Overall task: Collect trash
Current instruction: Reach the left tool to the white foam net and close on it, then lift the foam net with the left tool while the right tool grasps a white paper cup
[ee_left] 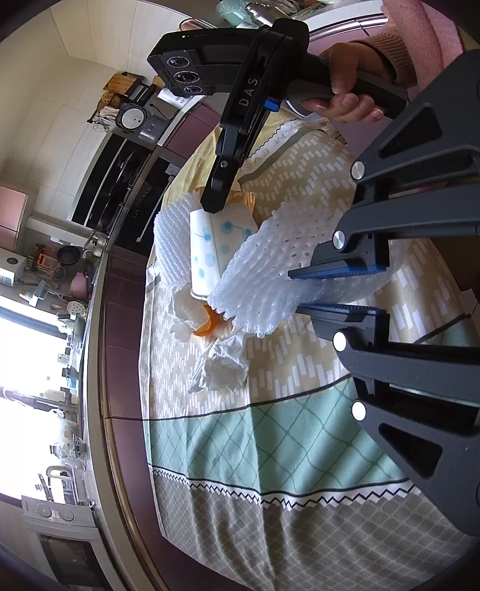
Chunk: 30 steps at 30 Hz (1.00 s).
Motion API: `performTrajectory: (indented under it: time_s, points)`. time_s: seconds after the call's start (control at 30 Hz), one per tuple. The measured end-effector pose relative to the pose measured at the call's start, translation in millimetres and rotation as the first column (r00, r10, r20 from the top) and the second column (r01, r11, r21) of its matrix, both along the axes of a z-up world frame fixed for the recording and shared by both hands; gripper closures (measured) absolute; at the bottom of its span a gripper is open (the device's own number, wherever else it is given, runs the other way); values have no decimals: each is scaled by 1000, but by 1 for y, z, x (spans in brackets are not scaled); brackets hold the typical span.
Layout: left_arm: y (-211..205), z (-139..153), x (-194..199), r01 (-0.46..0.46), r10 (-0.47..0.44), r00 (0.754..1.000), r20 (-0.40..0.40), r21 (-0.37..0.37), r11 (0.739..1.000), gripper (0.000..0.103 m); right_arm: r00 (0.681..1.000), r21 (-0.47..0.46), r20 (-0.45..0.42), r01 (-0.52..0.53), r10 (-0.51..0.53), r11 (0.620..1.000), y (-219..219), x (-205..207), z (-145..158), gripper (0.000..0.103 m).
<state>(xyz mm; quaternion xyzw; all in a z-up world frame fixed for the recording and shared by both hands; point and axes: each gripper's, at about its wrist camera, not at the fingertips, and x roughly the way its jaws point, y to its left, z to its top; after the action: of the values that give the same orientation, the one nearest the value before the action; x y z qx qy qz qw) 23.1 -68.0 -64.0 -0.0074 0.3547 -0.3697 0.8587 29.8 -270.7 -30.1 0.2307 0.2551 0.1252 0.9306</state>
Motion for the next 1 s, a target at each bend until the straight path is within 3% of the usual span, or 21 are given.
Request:
performTrajectory:
  time_s: [0.3,0.4,0.43,0.5,0.53,0.67,0.87,0.9,1.0]
  points:
    - [46,21,3,-90,92,994,50,-41,995,91,999,-62,30,-17,19,998,13,-2,17,102]
    - [56,22,3,-117,119,991,53,-43,992,91,999,-90,12,36,-35,995,7,-5,16,95]
    - [59,22,4,-120,122,991,49,-44,992,91,997,-127,7,71,-71,989,5,-8,16,88]
    - [61,21,5,-125,127,991,46,-41,991,91,989,-171,-4,142,-145,975,-1,-15,14,36]
    - [62,20,7,-125,127,991,43,-42,991,91,986,-171,-15,160,-165,972,-5,-17,10,31]
    - [60,15,12,-125,127,991,32,-43,991,91,981,-159,-90,154,-170,975,-13,-20,-10,31]
    - [59,13,18,-133,133,991,24,-38,990,91,974,-63,-188,118,-128,991,-13,-6,-40,31]
    - [60,12,17,-136,136,990,23,-36,990,91,975,-46,-188,111,-118,993,-12,-4,-43,38]
    - [64,11,17,-146,147,989,20,-36,989,91,978,-22,-182,104,-106,994,-10,-4,-45,42]
